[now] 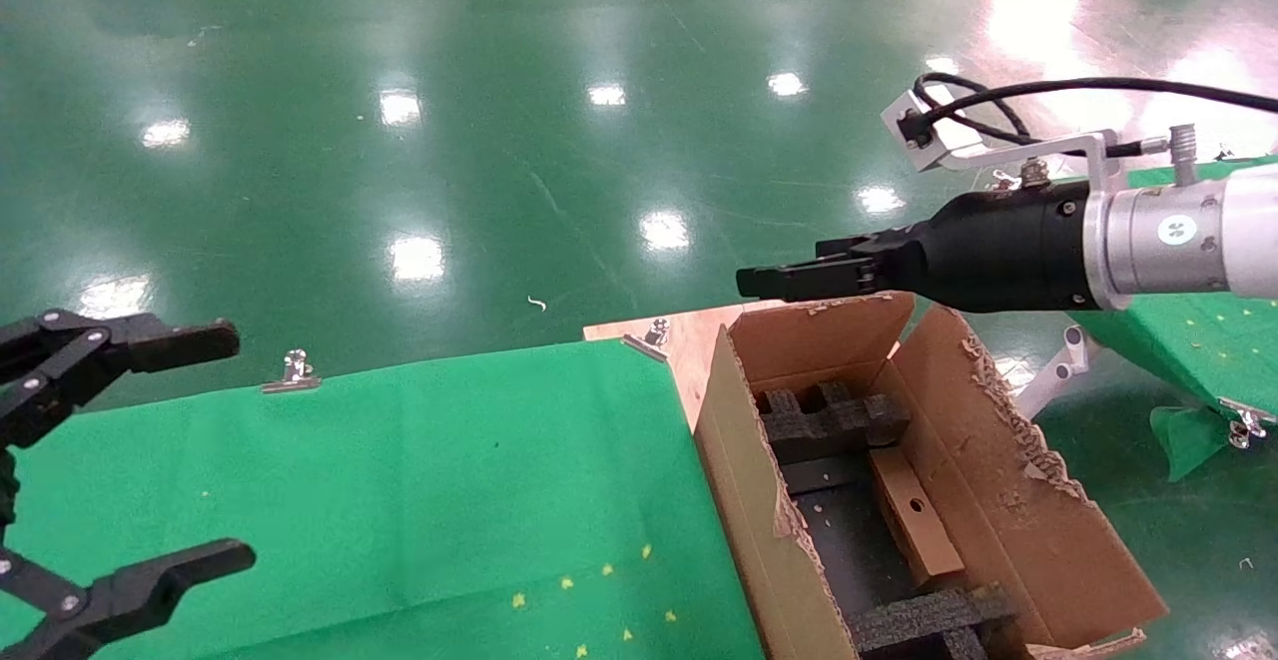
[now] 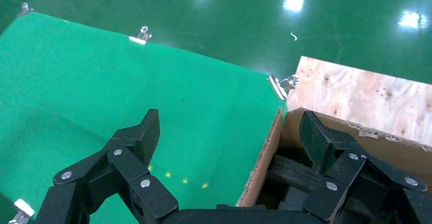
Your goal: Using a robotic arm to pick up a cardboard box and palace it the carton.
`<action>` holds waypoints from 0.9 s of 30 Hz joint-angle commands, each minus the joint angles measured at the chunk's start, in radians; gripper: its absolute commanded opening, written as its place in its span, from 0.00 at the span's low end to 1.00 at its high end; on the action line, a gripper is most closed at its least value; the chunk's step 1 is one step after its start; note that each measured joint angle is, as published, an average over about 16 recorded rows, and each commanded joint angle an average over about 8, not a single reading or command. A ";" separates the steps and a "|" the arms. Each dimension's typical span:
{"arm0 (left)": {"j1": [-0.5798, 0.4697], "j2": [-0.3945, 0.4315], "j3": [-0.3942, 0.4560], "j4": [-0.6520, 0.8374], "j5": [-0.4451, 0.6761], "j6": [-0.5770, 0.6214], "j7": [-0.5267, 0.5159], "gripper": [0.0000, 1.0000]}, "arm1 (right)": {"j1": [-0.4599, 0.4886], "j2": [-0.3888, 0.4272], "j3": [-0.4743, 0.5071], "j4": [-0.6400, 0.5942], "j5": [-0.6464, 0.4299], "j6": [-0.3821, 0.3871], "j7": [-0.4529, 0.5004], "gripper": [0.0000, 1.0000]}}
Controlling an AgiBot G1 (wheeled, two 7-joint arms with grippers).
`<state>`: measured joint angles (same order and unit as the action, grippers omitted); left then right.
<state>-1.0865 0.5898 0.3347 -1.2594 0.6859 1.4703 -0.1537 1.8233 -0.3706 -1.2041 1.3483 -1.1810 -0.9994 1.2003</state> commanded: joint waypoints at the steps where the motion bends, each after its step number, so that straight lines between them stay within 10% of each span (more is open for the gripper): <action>1: 0.000 0.000 0.000 0.000 0.000 0.000 0.000 1.00 | -0.004 -0.003 0.002 0.000 -0.006 0.001 -0.001 1.00; 27: 0.000 0.000 0.000 0.000 0.000 0.000 0.000 1.00 | -0.333 -0.108 0.409 -0.028 0.195 -0.218 -0.447 1.00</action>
<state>-1.0867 0.5897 0.3350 -1.2592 0.6856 1.4702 -0.1535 1.4901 -0.4784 -0.7946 1.3199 -0.9853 -1.2177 0.7527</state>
